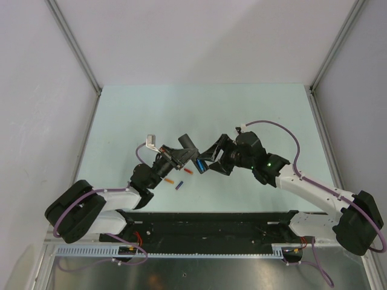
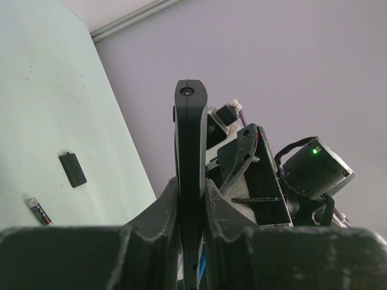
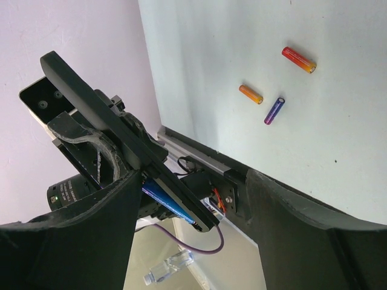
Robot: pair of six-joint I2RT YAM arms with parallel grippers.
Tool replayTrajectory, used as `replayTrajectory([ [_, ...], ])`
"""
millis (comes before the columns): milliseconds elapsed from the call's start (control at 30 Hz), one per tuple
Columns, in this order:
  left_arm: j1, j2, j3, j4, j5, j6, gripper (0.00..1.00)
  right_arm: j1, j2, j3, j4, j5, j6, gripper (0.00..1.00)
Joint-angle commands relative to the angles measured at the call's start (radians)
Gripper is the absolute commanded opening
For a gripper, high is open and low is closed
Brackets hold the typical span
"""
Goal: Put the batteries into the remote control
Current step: Load the battery into the remote control.
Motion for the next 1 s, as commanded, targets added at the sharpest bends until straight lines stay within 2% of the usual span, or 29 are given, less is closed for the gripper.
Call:
replayTrajectory([
  [0, 0.001, -0.027, 0.005, 0.268, -0.011, 0.014, 0.00, 0.000, -0.007, -0.005, 0.004, -0.014, -0.004, 0.72],
  [500, 0.001, -0.021, 0.004, 0.268, -0.008, 0.015, 0.00, 0.022, -0.004, -0.005, 0.001, -0.039, -0.031, 0.67],
  [967, 0.001, -0.030, 0.007, 0.266, -0.009, 0.010, 0.00, 0.039, 0.008, -0.005, -0.022, -0.043, -0.044, 0.67],
])
